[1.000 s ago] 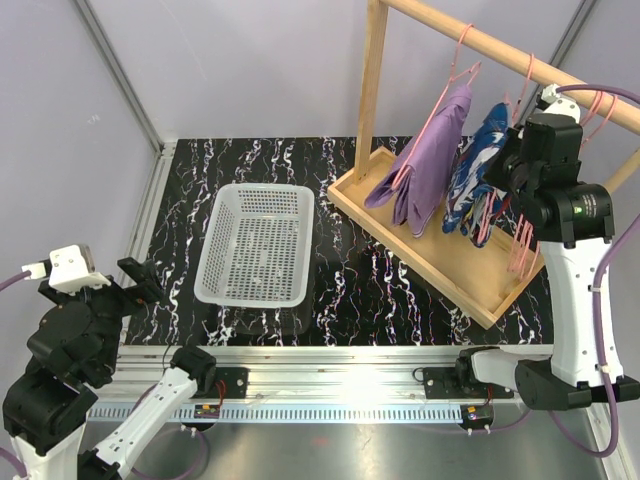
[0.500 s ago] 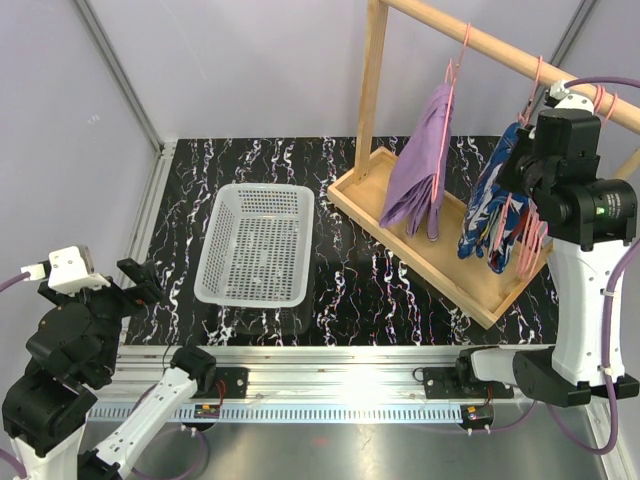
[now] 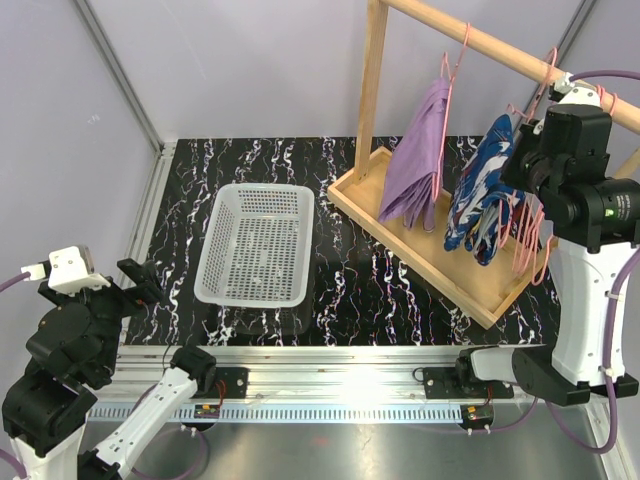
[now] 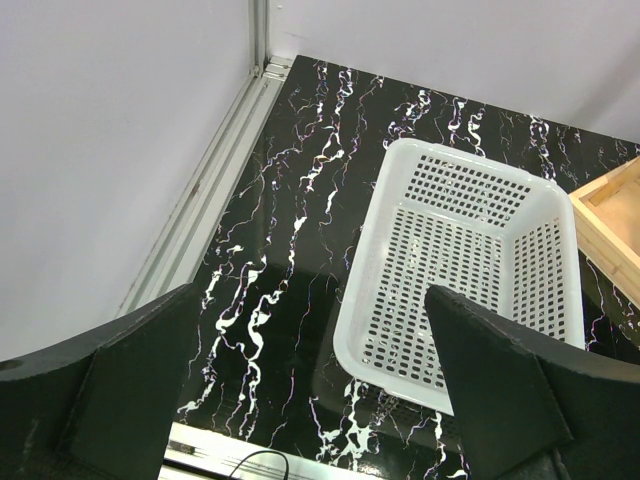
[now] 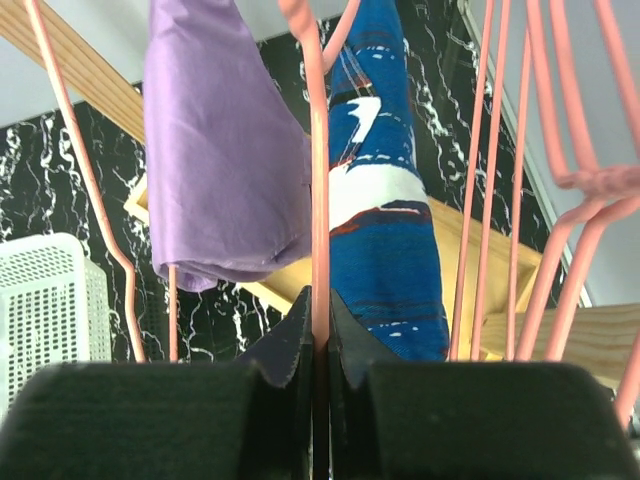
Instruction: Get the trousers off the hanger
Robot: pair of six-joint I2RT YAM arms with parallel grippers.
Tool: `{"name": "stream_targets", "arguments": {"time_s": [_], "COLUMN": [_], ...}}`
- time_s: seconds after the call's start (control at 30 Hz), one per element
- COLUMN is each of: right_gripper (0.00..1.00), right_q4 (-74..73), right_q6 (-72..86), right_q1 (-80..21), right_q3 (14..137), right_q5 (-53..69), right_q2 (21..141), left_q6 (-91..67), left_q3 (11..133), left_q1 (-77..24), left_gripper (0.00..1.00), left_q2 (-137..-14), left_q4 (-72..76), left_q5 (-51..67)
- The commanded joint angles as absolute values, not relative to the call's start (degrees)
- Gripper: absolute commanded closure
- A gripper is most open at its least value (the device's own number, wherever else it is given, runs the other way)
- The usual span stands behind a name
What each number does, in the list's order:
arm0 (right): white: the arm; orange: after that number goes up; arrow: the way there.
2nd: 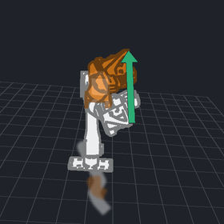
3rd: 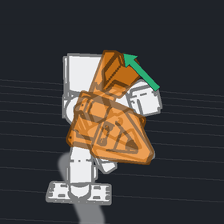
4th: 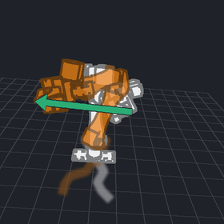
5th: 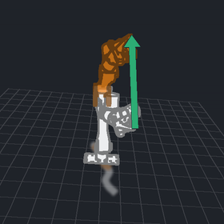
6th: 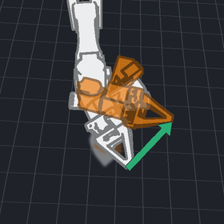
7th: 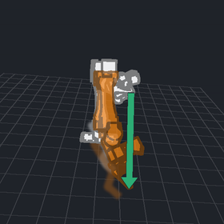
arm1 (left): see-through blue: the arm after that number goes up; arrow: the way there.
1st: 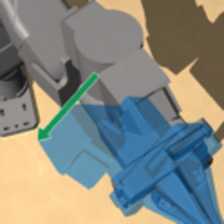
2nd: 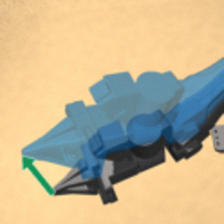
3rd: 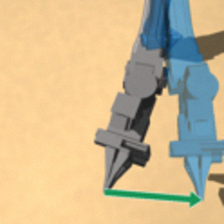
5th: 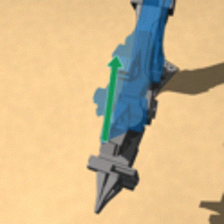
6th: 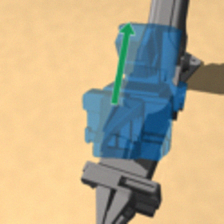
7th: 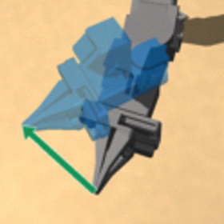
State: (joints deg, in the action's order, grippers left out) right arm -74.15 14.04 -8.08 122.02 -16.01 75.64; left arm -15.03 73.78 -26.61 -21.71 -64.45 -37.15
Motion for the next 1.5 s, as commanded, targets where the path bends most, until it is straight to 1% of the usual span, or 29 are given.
{"name": "stream_targets", "arguments": {"time_s": [0.0,0.23,0.37,0.7,0.97,1.17,1.3,1.47], "right_gripper": [1.0,1.0,1.0,1.0,1.0,1.0,1.0,1.0], "right_q4": [-58.6,-54.8,-55.3,-55.9,-55.4,-56.0,-58.8,-62.6], "right_q6": [11.9,11.3,12.2,13.7,13.1,13.4,14.3,15.6], "right_q1": [-7.8,-7.8,-7.8,-7.8,-7.9,-7.8,-7.8,-7.9], "right_q3": [124.1,126.8,129.2,129.6,129.4,127.1,126.3,124.7], "right_q5": [-17.5,-14.1,-13.3,-5.9,-4.5,1.2,6.2,13.7], "right_q2": [72.2,72.1,72.2,68.7,65.0,62.3,60.5,57.2], "left_q6": [-14.9,-14.9,-14.9,-14.2,-14.8,-13.8,-12.8,-12.7], "left_q3": [74.8,74.4,74.4,76.2,77.5,79.8,85.2,90.4], "left_q1": [-26.9,-26.8,-26.8,-26.8,-26.8,-26.8,-27.2,-27.2], "left_gripper": [0.01,0.01,0.01,0.01,0.01,0.01,0.01,0.01], "left_q2": [-21.2,-21.0,-21.1,-24.5,-27.2,-28.9,-33.0,-39.7], "left_q4": [-63.2,-63.5,-63.5,-63.8,-63.9,-64.0,-64.8,-62.7], "left_q5": [-36.4,-36.4,-36.4,-36.4,-32.1,-28.0,-27.7,-15.9]}}
